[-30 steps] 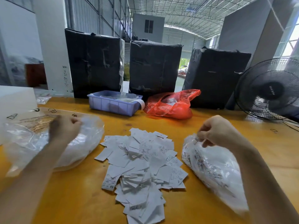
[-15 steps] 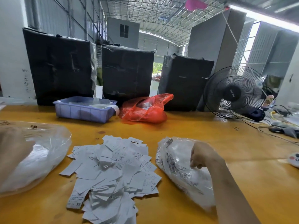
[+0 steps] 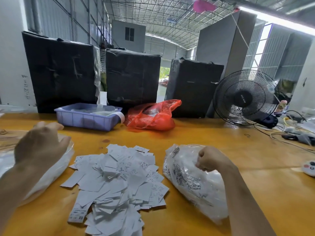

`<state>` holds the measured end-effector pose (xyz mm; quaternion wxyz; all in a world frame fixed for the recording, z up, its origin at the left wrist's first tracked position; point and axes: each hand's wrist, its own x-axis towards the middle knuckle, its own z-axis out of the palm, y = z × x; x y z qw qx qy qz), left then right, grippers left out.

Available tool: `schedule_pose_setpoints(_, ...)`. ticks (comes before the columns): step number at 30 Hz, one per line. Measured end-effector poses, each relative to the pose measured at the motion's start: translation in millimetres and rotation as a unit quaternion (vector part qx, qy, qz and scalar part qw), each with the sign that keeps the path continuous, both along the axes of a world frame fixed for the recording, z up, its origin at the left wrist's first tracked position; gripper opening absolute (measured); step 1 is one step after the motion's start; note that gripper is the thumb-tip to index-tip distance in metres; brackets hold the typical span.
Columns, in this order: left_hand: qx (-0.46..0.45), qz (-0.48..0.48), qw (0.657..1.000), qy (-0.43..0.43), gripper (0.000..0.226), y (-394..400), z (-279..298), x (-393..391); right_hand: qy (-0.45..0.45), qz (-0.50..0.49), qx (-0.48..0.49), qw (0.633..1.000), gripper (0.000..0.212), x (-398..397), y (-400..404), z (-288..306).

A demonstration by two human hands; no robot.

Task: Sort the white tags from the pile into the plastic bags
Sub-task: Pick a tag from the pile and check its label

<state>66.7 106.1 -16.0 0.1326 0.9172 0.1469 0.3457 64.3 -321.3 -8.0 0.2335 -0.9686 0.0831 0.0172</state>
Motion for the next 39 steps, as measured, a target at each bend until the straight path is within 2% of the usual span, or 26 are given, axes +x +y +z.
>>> schedule_pose_setpoints(2,0.003,-0.038,0.998,-0.046,0.038,-19.7,7.7,-11.1,-0.013,0.02,0.05,0.998,0.019,-0.2,-0.9,6.6)
schedule_pose_setpoints(4,0.012,-0.101,0.991,-0.081,0.033,-40.7,14.8,-24.7,-0.017,0.071,0.186,0.98,0.009,-7.7,6.7,17.0)
schedule_pose_setpoints(6,-0.039,-0.191,0.977,-0.082,0.028,-66.5,26.2,-42.7,-0.014,0.183,0.331,0.926,0.012,-16.2,18.0,31.9)
schedule_pose_setpoints(7,-0.103,-0.246,0.963,-0.05,0.03,-78.7,32.2,-50.8,-0.007,0.248,0.387,0.888,0.015,-21.1,25.2,39.0)
schedule_pose_setpoints(8,-0.194,-0.305,0.932,0.005,0.041,-91.1,36.9,-58.0,0.003,0.309,0.43,0.848,0.016,-24.8,33.9,44.3)
schedule_pose_setpoints(9,-0.299,-0.368,0.877,0.077,0.058,-103.1,41.5,-65.7,0.015,0.362,0.458,0.812,0.014,-28.0,44.6,48.0)
schedule_pose_setpoints(10,-0.39,-0.418,0.807,0.148,0.074,-113.0,42.2,-69.5,0.024,0.404,0.471,0.784,0.01,-29.9,56.0,48.7)
schedule_pose_setpoints(11,-0.454,-0.453,0.74,0.202,0.08,-121.5,40.4,-72.1,0.029,0.431,0.47,0.77,0.007,-31.4,67.7,47.7)
schedule_pose_setpoints(12,-0.494,-0.474,0.691,0.232,0.075,-129.2,37.0,-73.9,0.032,0.445,0.464,0.766,0.007,-31.7,78.2,44.6)
schedule_pose_setpoints(13,-0.515,-0.488,0.661,0.245,0.066,-135.2,33.6,-75.8,0.035,0.451,0.457,0.766,0.007,-31.5,86.5,40.5)
schedule_pose_setpoints(14,-0.519,-0.496,0.651,0.245,0.056,-139.8,29.3,-76.9,0.039,0.453,0.452,0.767,0.01,-31.1,92.9,36.6)
schedule_pose_setpoints(16,-0.519,-0.496,0.659,0.224,0.043,-145.6,22.3,-77.0,0.05,0.45,0.448,0.771,0.015,-29.9,99.7,29.8)
schedule_pose_setpoints(18,-0.543,-0.466,0.673,0.187,0.042,-145.5,15.5,-73.4,0.057,0.433,0.443,0.783,0.01,-28.1,102.0,25.4)
schedule_pose_setpoints(21,-0.579,-0.422,0.682,0.147,0.043,-142.9,8.0,-67.1,0.072,0.399,0.421,0.812,0.002,-25.2,104.7,21.4)
schedule_pose_setpoints(24,-0.604,-0.38,0.69,0.123,0.028,-136.9,1.8,-58.5,0.063,0.344,0.397,0.849,0.005,-20.0,109.6,13.1)
schedule_pose_setpoints(26,-0.607,-0.345,0.707,0.108,0.023,-130.5,-2.4,-51.6,0.023,0.275,0.318,0.907,0.005,-14.6,116.0,2.3)
schedule_pose_setpoints(27,-0.606,-0.33,0.717,0.103,0.022,-127.2,-4.6,-48.6,-0.006,0.246,0.245,0.938,0.006,-11.4,119.6,-5.1)
schedule_pose_setpoints(29,-0.604,-0.309,0.729,0.093,0.016,-122.0,-8.7,-43.8,-0.047,0.23,0.091,0.968,0.02,-6.6,127.2,-22.9)
schedule_pose_setpoints(31,-0.594,-0.298,0.742,0.092,0.012,-118.8,-12.2,-41.5,-0.029,0.235,0.031,0.971,0.046,-5.4,135.4,-40.1)
schedule_pose_setpoints(33,-0.581,-0.294,0.753,0.094,0.01,-116.6,-15.7,-39.6,-0.018,0.238,0.042,0.97,0.057,-4.7,140.8,-50.1)
schedule_pose_setpoints(39,-0.576,-0.295,0.758,0.083,0.008,-113.7,-21.5,-35.6,-0.069,0.212,0.074,0.972,0.033,-0.6,138.5,-56.2)
